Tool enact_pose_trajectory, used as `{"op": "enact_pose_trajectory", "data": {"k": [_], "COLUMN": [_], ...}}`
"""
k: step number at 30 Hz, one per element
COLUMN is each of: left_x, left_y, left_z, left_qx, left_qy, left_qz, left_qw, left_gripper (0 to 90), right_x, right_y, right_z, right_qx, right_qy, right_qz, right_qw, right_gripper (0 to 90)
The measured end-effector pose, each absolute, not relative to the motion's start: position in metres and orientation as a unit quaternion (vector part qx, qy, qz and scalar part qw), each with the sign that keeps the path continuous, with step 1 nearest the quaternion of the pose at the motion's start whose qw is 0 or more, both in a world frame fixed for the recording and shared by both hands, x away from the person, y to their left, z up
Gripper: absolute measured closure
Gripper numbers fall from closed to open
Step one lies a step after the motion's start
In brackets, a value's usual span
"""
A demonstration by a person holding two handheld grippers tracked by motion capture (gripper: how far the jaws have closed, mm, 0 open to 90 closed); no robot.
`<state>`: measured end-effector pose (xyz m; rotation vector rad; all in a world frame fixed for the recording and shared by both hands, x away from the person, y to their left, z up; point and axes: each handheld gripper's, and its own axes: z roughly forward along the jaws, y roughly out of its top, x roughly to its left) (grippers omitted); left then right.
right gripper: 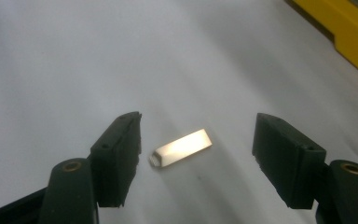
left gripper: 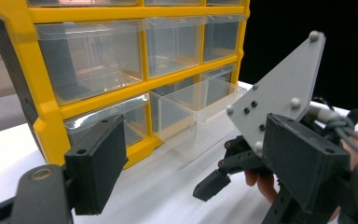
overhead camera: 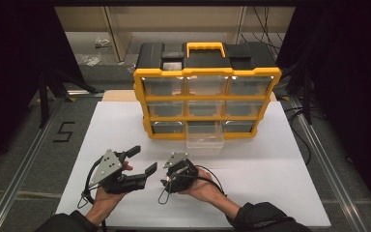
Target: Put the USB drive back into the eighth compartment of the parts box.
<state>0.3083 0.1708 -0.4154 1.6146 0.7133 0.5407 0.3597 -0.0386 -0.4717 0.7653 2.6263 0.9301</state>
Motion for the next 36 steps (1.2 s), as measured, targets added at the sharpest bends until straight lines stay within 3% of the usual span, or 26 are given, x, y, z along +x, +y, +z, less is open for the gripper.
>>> {"op": "enact_pose_trajectory", "data": {"k": [19,36], "left_x": [0.308,0.308], "left_y": [0.171,0.171], "left_z": [-0.415,-0.415], "left_qx": [0.696,0.696], "left_qy": [0.309,0.308], "left_qz": [0.234,0.234], "left_qw": [0.605,0.605], "left_gripper": [21.3,21.3], "right_x": [0.366,0.37], "right_y": [-0.035,-0.04], "right_z": [-0.484,-0.482], "right_qx": [0.259,0.279], "right_qy": [0.911,0.908], "right_qz": [0.294,0.295], "right_qw": [0.13,0.104], "right_gripper": [42.1,65.7]}}
